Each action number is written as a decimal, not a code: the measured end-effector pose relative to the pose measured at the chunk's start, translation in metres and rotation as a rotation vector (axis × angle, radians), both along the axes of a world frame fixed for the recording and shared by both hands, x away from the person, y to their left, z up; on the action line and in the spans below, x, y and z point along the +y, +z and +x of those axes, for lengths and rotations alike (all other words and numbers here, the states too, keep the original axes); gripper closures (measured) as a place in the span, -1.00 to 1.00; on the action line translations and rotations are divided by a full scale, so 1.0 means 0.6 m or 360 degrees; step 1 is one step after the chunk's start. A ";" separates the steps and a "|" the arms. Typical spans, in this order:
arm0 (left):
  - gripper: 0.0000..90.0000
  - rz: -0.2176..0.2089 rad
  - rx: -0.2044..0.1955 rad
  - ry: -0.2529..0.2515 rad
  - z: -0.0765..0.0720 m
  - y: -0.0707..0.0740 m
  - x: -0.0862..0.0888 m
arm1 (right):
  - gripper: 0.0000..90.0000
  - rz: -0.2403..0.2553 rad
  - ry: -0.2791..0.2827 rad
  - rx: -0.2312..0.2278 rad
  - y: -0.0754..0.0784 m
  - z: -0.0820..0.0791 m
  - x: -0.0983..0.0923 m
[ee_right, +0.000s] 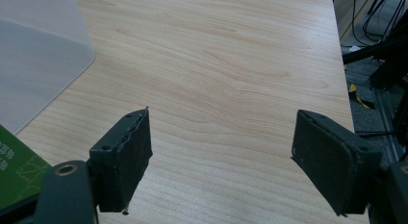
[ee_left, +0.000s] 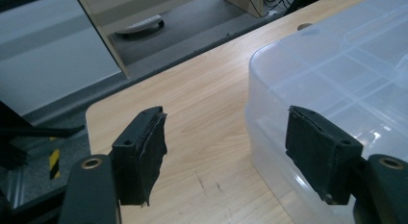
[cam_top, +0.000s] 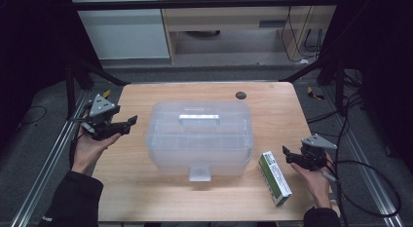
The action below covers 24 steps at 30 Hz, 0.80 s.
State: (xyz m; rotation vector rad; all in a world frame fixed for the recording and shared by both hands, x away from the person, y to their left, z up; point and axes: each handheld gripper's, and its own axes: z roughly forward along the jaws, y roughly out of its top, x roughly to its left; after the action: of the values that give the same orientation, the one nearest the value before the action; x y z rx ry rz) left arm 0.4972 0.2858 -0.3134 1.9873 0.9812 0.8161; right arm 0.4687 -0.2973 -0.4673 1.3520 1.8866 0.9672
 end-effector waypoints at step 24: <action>-0.36 0.0200 -0.0108 -0.0211 -0.008 0.062 -0.081 | -0.54 0.0000 0.0027 0.0032 -0.003 0.003 0.004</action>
State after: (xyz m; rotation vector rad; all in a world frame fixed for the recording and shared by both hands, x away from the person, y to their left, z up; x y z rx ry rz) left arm 0.4921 0.2370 -0.2764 2.0926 0.7667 0.8838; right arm 0.4704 -0.2946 -0.4693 1.3525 1.9158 0.9654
